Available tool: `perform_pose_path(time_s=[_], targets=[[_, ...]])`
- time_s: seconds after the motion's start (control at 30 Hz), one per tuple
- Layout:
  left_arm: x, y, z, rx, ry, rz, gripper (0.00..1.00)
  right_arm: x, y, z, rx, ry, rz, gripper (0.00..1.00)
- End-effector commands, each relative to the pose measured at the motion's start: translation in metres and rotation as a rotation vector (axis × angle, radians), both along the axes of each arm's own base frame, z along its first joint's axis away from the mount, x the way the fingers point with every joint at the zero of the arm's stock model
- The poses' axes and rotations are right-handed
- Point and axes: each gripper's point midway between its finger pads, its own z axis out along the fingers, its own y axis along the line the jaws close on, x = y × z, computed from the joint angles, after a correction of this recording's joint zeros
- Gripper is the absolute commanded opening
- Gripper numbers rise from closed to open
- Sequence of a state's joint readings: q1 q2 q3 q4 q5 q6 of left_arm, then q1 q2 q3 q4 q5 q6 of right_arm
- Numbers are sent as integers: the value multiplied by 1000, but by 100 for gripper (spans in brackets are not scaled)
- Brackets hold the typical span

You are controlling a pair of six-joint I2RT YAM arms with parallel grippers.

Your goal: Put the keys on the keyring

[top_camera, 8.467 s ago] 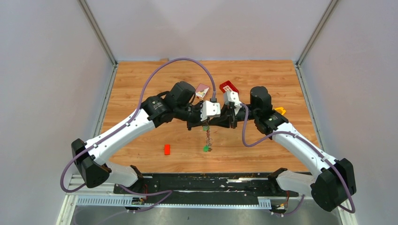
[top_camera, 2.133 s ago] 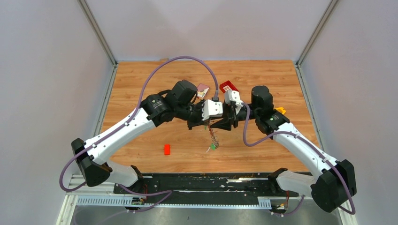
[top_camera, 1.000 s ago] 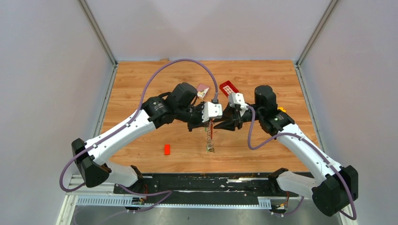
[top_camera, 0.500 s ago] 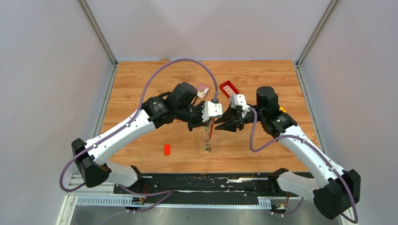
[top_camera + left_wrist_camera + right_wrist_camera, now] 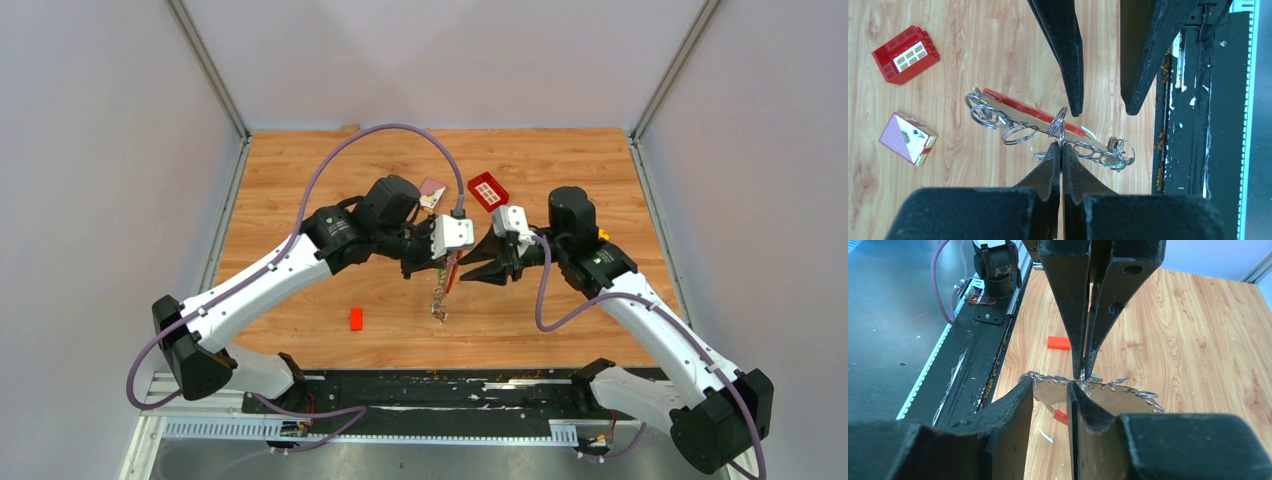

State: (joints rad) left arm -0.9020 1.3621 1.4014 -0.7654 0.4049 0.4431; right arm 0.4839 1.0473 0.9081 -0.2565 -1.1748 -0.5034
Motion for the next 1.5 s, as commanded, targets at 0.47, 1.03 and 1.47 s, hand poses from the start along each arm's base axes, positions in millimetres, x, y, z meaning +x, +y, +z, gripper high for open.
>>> perform_pose_path(time_s=[0.47, 1.03, 1.47], targets=[[-6, -6, 31, -109, -29, -13, 0, 10, 3, -7, -17, -11, -20, 30], [-8, -12, 22, -99, 14, -28, 0, 9, 11, 2, 3, 2, -20, 30], [-8, -14, 18, -96, 23, -31, 0, 11, 19, 4, 6, 15, -15, 26]])
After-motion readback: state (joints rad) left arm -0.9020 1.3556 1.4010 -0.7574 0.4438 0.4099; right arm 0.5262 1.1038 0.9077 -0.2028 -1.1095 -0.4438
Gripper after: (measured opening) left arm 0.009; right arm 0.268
